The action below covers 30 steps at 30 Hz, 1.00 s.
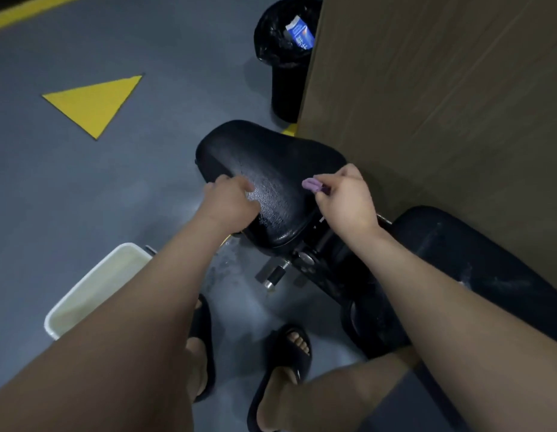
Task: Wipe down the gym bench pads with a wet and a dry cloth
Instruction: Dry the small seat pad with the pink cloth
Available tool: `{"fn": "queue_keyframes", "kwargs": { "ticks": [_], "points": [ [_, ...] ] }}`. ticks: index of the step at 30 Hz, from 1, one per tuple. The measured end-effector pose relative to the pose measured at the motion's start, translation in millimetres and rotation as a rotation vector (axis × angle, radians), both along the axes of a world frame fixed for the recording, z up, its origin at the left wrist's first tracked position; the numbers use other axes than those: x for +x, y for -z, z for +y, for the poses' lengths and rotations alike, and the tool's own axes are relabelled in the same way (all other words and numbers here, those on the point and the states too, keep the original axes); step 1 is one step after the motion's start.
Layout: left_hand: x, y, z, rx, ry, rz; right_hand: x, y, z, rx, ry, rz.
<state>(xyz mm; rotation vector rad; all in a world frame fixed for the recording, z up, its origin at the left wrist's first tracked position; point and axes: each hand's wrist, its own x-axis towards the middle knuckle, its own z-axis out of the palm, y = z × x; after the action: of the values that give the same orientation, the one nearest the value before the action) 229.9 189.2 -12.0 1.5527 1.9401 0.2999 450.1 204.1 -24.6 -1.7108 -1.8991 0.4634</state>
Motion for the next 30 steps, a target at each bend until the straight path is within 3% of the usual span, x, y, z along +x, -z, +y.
{"fn": "queue_keyframes", "kwargs": {
  "ticks": [5, 15, 21, 27, 30],
  "points": [
    [4.5, 12.1, 5.8, -0.125, 0.181, 0.082, -0.9, 23.3, -2.7, 0.017, -0.166, -0.291],
    [-21.0, 38.8, 9.7, -0.170, 0.353, 0.064, -8.6, 33.8, 1.7, 0.134, -0.155, -0.238],
    [-16.8, 37.5, 9.3, -0.154, 0.322, -0.002, -16.9, 30.2, -21.6, 0.096, -0.534, -0.288],
    [-16.5, 36.7, 9.2, -0.159, 0.292, -0.043, -18.2, 26.9, 24.8, 0.053, -0.145, -0.369],
    [-15.4, 35.8, 9.9, -0.149, 0.289, -0.042, -33.0, 20.0, -16.4, 0.038, -0.268, -0.341]
  ]
}}
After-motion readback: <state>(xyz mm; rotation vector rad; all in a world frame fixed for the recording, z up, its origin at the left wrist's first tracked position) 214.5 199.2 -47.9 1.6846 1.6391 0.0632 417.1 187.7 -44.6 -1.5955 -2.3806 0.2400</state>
